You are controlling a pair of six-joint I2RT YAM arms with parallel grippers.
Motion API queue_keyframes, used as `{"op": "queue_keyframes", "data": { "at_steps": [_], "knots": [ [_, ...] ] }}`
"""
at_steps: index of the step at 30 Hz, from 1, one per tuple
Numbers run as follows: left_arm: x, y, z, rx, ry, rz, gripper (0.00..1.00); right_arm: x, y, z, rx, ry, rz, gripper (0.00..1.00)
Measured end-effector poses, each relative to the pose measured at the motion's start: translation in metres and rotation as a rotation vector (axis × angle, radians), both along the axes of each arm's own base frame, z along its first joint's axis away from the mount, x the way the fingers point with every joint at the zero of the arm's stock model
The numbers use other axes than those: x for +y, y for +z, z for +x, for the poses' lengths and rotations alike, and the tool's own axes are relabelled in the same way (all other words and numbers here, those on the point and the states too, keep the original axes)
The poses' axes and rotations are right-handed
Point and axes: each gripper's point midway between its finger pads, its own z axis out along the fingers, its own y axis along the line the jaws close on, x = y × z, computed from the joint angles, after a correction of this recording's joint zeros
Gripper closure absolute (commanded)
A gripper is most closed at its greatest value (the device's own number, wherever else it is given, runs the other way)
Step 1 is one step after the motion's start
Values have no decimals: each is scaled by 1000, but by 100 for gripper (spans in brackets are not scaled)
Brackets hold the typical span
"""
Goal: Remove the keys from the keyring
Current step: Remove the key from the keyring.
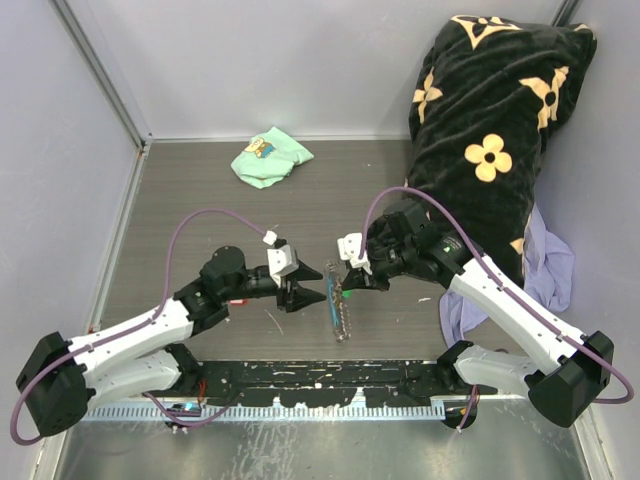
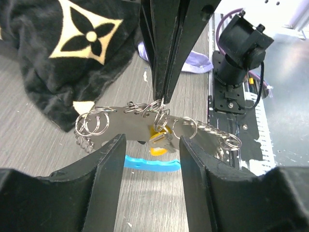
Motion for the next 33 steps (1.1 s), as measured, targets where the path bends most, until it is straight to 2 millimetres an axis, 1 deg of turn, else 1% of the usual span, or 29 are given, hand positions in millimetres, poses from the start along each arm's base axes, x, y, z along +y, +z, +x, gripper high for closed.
{"op": "queue_keyframes", "data": {
  "at_steps": [4, 9, 12, 16, 24, 27, 31, 33],
  "knots": [
    [-9, -11, -2, 16, -53, 32, 51, -1, -1, -2, 2, 12, -3, 99],
    [-18, -17, -2, 49, -90, 25, 54, -2, -2, -4, 1, 22, -5, 99],
    [-20, -15, -2, 53, -94, 13, 56, -2, -2, -5, 5, 25, -5, 99],
    [-23, -13, -3, 65, -104, -4, 62, -2, -2, -6, 9, 28, -5, 99],
    [-26, -14, -9, 107, -138, -11, 69, -2, -2, -6, 9, 28, -5, 99],
    [-27, -14, -10, 114, -147, -13, 73, -2, -2, -6, 8, 28, -5, 99],
    [-29, -12, -12, 116, -158, -18, 75, -2, -2, -6, 10, 27, -5, 99],
    [-31, -10, -13, 118, -161, -19, 79, -2, -2, -6, 10, 27, -5, 99]
  ]
}}
